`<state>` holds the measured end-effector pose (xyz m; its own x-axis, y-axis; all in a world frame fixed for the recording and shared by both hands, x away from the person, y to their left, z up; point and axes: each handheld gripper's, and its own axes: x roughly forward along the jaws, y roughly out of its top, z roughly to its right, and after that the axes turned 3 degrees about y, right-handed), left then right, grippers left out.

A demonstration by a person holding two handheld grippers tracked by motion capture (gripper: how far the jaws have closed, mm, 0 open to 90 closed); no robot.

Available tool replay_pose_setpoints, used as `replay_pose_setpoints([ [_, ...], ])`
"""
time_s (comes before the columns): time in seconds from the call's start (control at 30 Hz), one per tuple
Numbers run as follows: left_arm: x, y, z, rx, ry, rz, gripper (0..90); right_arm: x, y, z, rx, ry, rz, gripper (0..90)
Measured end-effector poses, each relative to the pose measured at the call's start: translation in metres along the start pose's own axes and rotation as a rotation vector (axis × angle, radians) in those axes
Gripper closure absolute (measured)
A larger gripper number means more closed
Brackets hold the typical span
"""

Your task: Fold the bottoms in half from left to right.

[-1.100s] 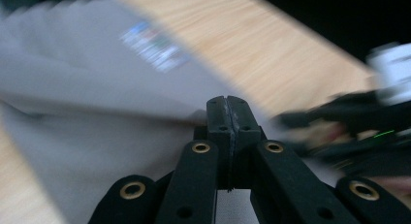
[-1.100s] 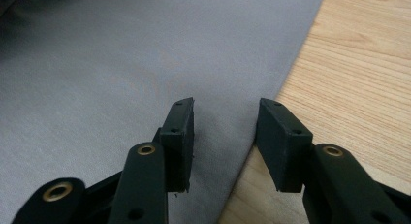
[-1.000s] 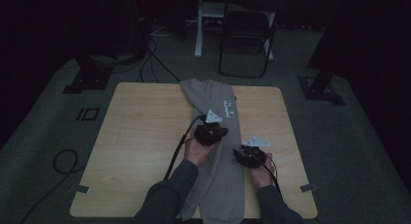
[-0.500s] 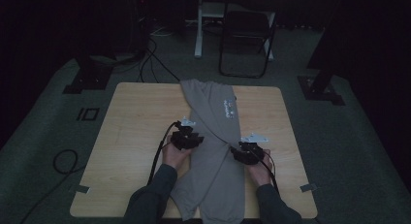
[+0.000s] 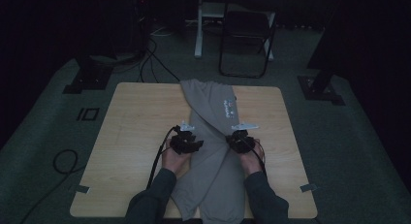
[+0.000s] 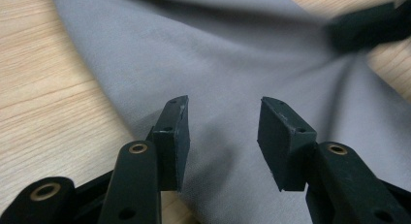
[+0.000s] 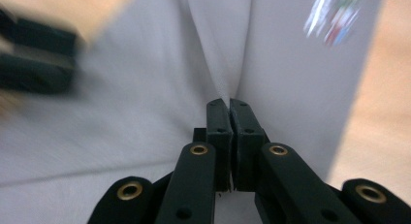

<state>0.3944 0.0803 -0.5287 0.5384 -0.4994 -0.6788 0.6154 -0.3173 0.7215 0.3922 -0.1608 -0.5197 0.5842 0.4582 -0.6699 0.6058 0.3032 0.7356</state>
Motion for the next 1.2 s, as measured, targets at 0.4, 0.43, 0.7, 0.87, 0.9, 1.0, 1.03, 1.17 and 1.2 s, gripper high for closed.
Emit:
replay_pose_setpoints([
  [0.4,0.018,-0.003,0.018,0.036,0.001,-0.045,53.2,-0.01,-0.014,0.035,0.029,-0.087,-0.026,88.1],
  [0.43,0.02,-0.004,0.019,0.04,0.002,-0.051,53.2,-0.005,-0.019,0.038,0.046,-0.088,-0.042,87.8],
  [0.7,0.019,-0.009,0.025,0.11,0.069,-0.059,59.2,-0.003,-0.031,0.038,0.044,-0.111,-0.069,74.1],
  [0.87,0.02,-0.01,0.025,0.178,0.134,-0.057,62.4,0.001,-0.032,0.029,0.01,-0.114,-0.053,76.9],
  [0.9,0.02,-0.009,0.023,0.173,0.137,-0.058,62.4,0.001,-0.032,0.029,0.01,-0.114,-0.053,76.9],
  [1.0,0.02,-0.007,0.006,0.137,0.167,-0.051,63.1,0.009,-0.026,0.022,-0.009,-0.117,-0.052,77.2],
  [1.03,0.019,-0.006,0.002,0.13,0.173,-0.048,63.1,0.012,-0.024,0.022,-0.002,-0.108,-0.046,77.1],
  [1.17,0.02,0.0,-0.015,0.109,0.206,-0.063,63.0,0.024,-0.014,0.021,0.03,-0.088,-0.033,76.4],
  [1.2,0.021,0.001,-0.019,0.103,0.214,-0.066,63.0,0.028,-0.011,0.019,0.031,-0.089,-0.035,76.3],
])
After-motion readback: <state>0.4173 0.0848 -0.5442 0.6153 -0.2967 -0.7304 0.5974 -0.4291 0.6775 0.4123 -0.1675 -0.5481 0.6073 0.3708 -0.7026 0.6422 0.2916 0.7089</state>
